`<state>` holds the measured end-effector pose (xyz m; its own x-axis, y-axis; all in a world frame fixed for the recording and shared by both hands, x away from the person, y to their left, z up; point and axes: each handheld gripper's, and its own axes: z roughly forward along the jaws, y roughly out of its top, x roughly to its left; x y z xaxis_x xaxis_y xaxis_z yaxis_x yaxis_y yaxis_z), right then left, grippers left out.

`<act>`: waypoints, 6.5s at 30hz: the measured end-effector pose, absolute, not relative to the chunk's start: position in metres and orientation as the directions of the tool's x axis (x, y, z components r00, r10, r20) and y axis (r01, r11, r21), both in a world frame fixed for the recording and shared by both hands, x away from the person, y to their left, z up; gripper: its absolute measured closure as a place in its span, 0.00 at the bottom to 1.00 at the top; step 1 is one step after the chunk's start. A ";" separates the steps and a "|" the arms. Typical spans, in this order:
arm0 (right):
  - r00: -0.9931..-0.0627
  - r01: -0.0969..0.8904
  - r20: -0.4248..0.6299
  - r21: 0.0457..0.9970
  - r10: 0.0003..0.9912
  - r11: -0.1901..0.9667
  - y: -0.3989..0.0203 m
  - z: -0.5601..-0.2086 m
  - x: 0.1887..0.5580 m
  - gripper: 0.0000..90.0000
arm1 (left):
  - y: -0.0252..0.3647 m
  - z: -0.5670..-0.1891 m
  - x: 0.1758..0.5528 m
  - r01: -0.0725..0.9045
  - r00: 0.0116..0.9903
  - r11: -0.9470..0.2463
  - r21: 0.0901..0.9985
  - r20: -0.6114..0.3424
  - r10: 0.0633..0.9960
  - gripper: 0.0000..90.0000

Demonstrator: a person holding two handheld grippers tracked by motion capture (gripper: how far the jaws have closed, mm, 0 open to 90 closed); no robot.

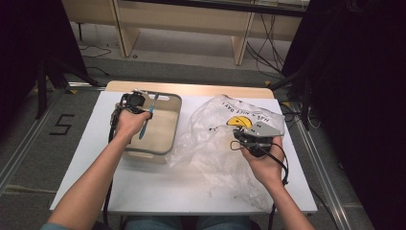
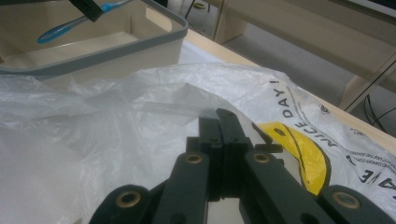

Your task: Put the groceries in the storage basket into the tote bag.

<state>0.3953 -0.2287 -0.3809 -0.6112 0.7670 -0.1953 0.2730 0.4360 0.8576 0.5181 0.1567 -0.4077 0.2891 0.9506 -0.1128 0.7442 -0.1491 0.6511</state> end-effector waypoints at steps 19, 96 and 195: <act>-0.611 0.278 -0.190 0.858 0.769 0.433 -0.228 -0.381 0.395 1.00 | 0.152 -0.391 0.503 0.689 0.342 -0.162 0.706 -0.120 0.932 0.88; -0.613 0.276 -0.188 0.859 0.767 0.431 -0.227 -0.381 0.395 1.00 | 0.105 -0.358 0.404 0.512 0.644 -0.293 0.807 -0.136 0.753 0.88; -0.630 0.266 -0.178 0.865 0.756 0.425 -0.222 -0.378 0.392 1.00 | -0.035 -0.431 0.382 0.471 0.767 -0.573 0.671 0.010 0.642 0.87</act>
<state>0.3921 -0.2217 -0.3782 -0.6296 0.7562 -0.1782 0.2660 0.4253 0.8651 0.3818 -0.0350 -0.4315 0.7665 0.6422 0.0096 0.4712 -0.5725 0.6709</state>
